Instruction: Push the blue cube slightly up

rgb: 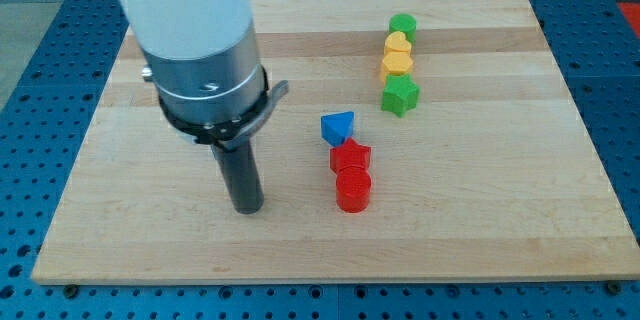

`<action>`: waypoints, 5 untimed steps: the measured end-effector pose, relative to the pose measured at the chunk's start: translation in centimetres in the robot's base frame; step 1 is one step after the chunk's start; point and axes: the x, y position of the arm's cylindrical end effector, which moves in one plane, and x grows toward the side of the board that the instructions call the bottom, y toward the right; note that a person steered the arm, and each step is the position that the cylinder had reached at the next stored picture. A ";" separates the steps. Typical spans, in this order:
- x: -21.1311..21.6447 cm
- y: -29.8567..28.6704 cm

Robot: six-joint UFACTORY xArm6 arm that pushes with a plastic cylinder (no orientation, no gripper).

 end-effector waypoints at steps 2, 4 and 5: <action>-8.5 -2.2; -21.9 -2.7; -23.6 -4.8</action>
